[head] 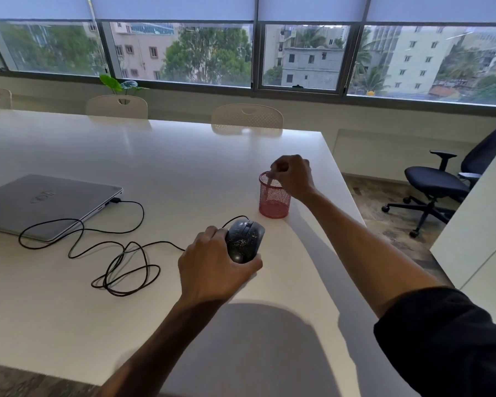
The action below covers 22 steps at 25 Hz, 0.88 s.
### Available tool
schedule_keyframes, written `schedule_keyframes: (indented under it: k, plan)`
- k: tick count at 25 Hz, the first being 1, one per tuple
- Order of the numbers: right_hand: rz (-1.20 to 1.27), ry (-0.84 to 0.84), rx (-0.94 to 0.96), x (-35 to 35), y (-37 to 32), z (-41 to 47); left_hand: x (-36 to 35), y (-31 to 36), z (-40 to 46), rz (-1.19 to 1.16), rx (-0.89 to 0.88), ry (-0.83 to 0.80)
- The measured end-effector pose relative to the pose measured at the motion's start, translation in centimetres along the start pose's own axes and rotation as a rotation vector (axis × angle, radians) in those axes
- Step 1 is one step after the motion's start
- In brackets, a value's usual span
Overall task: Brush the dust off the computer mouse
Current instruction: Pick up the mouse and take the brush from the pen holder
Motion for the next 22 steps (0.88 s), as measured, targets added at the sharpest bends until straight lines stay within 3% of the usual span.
schedule_keyframes:
  k: [3, 8, 12, 16, 22]
  plan:
    - [-0.006, -0.042, -0.002, -1.4, 0.2, -0.4, 0.1, -0.1, -0.1, -0.008, -0.004, 0.001]
    - [0.006, 0.241, 0.105, 2.7, -1.8, -2.9, 0.4, -0.6, -0.6, -0.016, -0.004, -0.007]
    - [0.145, 0.32, 0.197, 5.9, -3.8, -6.3, 0.6, -0.6, -1.9, 0.042, -0.024, -0.008]
    - [0.315, 0.292, 0.151, 7.1, -5.6, -11.5, 1.3, -0.9, -3.6, 0.042, -0.053, -0.009]
    - [0.323, 0.228, 0.073, 6.4, -9.0, -19.9, 2.4, -1.4, -7.0, -0.011, -0.11, -0.021]
Point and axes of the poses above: each hand's wrist, its own z-axis towards the middle knuckle, its own x-axis out of the back of the hand, y = z × x, the point moved 8 cm from there along z, towards the middle knuckle, and after that the axes turned 12 degrees about -y, right-handed, at the moved point
